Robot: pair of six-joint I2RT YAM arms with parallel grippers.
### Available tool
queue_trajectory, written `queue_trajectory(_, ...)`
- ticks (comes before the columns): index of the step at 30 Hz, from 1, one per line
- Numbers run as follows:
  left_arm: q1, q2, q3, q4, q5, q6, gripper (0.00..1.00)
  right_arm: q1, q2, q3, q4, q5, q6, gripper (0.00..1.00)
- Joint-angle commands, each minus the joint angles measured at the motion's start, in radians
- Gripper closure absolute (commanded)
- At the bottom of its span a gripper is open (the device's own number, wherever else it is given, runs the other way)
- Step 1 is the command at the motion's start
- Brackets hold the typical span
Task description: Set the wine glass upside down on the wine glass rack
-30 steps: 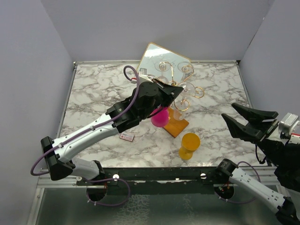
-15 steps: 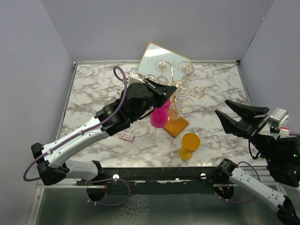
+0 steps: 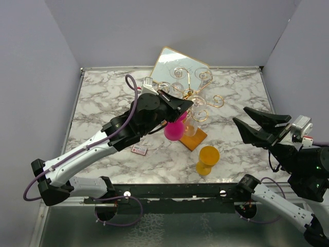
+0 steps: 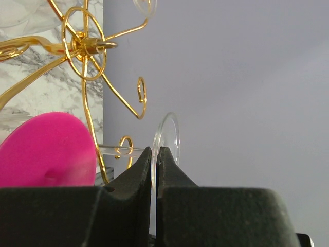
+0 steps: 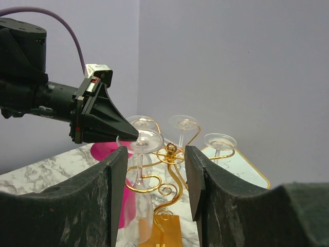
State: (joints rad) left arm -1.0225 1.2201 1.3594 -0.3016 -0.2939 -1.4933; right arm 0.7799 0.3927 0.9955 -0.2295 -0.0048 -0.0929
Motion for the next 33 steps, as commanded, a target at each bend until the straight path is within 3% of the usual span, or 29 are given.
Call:
queue_trajectory(1,0.006,-0.044,-0.027,0.021,0.072,0.024,1.00,0.005,0.014,-0.010,0.040,0.039,0.016,0.52)
queue_trajectory(14,0.010,0.014,-0.001,0.059,0.224,0.083,1.00,0.005,0.015,-0.041,0.061,0.086,0.026,0.53)
queue_trajectory(25,0.017,0.071,0.056,0.077,0.240,0.130,1.00,0.005,-0.002,-0.051,0.055,0.119,0.032,0.53)
queue_trajectory(33,0.016,0.125,0.184,-0.020,0.187,0.273,0.92,0.006,-0.020,-0.057,0.046,0.138,0.032,0.53)
